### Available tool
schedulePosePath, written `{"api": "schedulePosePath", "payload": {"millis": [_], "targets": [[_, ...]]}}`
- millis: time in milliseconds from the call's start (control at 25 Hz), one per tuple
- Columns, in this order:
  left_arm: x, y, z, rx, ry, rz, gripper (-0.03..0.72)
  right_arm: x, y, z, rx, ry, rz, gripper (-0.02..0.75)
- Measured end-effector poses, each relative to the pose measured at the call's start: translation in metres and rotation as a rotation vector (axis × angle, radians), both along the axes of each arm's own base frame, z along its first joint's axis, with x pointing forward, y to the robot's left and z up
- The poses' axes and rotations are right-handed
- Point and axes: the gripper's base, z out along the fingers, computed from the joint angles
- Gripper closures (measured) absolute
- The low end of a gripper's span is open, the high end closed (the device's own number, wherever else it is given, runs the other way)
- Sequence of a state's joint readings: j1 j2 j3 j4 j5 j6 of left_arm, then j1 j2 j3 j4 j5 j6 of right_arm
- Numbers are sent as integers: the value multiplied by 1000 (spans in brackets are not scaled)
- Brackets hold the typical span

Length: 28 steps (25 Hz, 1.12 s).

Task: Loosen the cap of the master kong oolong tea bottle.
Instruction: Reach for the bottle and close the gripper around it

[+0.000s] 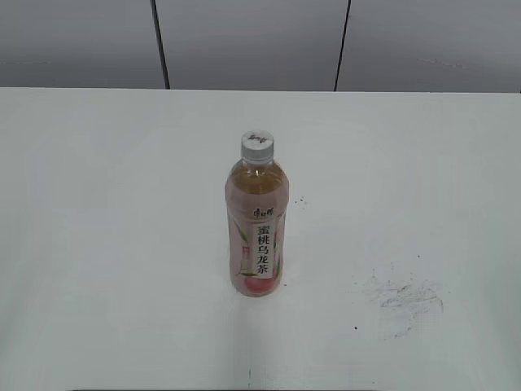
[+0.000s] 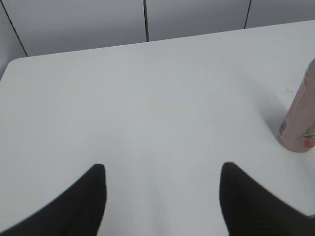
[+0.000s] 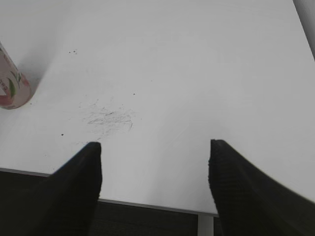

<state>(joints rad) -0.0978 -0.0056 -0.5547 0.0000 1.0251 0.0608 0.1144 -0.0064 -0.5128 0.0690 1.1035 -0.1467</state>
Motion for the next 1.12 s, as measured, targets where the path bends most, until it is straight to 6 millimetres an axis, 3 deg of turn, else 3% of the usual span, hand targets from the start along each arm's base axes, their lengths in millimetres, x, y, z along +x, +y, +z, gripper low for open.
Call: {"api": "schedulePosePath", "payload": {"millis": [520, 680, 840, 1120], "targets": [[20, -3, 5, -3, 92, -21, 261, 0, 0, 6, 6, -40, -2, 224], [34, -10, 21, -89, -21, -57, 261, 18, 2, 13, 7, -29, -6, 224], [64, -18, 33, -234, -141, -74, 283, 46, 5, 20, 21, -11, -9, 224], [149, -25, 9, -396, -6, 24, 293, 91, 12, 17, 42, 89, -14, 224]]}}
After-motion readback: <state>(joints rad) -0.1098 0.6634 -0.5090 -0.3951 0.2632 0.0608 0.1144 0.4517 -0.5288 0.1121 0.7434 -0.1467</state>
